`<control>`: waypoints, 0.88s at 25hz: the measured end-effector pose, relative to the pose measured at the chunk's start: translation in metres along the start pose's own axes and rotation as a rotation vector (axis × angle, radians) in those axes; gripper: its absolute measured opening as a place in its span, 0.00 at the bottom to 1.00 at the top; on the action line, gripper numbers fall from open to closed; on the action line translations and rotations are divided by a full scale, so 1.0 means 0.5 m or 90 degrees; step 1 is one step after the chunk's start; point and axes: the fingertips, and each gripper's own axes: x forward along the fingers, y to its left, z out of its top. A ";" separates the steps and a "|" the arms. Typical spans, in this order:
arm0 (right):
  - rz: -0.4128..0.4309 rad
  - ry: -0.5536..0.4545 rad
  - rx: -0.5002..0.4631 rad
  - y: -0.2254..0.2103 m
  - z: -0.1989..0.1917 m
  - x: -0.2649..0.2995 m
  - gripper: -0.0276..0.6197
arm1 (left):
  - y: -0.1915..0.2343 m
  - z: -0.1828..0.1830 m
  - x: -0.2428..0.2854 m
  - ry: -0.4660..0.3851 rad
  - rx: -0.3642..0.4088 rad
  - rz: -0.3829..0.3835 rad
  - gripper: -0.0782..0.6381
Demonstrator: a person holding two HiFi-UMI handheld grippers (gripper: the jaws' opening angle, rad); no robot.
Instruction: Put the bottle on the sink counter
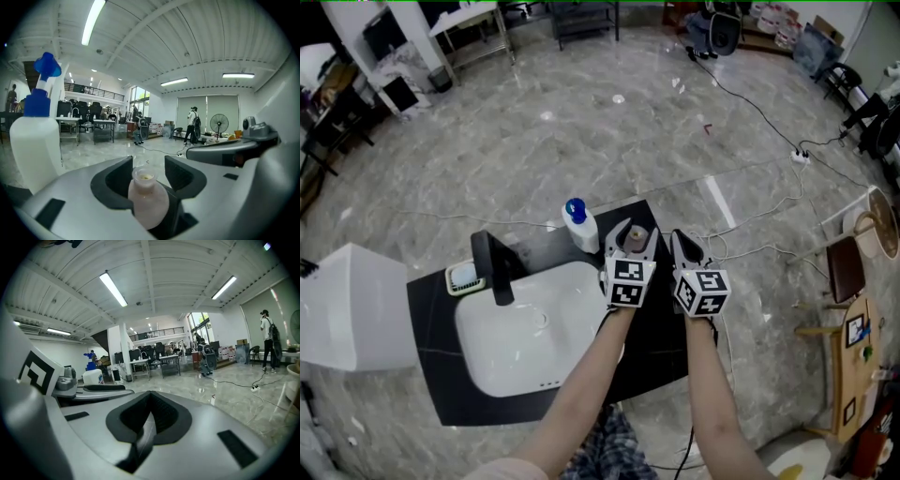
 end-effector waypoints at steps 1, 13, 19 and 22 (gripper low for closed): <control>-0.001 -0.003 0.001 -0.002 0.002 -0.003 0.07 | -0.006 0.006 -0.002 -0.005 0.004 -0.003 0.41; -0.008 -0.021 0.002 0.023 0.025 -0.083 0.07 | -0.021 0.035 -0.080 -0.021 0.027 0.037 0.45; -0.016 -0.038 0.002 0.046 0.080 -0.161 0.07 | -0.048 0.107 -0.185 -0.063 0.026 0.032 0.45; -0.022 -0.057 0.003 0.067 0.121 -0.223 0.07 | -0.062 0.149 -0.277 -0.089 0.019 0.015 0.38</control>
